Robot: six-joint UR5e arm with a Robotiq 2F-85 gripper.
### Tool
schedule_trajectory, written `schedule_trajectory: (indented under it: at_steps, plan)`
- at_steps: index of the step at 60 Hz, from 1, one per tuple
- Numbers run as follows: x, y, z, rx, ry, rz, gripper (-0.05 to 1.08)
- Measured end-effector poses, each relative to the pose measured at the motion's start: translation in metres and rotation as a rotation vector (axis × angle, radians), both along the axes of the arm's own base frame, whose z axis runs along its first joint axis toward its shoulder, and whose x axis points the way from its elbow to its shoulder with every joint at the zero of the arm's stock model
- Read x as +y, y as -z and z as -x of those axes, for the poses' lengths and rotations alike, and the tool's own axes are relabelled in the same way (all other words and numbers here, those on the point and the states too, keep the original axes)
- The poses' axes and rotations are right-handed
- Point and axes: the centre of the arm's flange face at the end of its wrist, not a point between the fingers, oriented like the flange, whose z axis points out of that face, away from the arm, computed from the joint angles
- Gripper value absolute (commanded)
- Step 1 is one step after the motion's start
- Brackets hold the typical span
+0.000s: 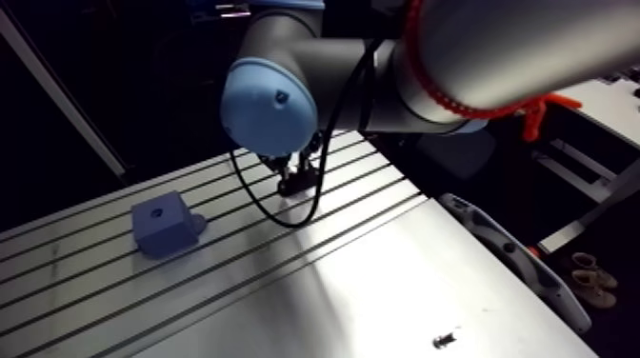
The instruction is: Pick up the M10 bolt and insert it into the hex recess until seated.
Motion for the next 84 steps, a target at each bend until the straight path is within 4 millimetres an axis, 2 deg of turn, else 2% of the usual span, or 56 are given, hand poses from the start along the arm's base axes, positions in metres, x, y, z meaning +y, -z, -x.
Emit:
schedule_trajectory:
  at_steps: [84]
  plan:
    - [0.0014,-0.0001,0.0040,0.003,-0.001,-0.002,0.63]
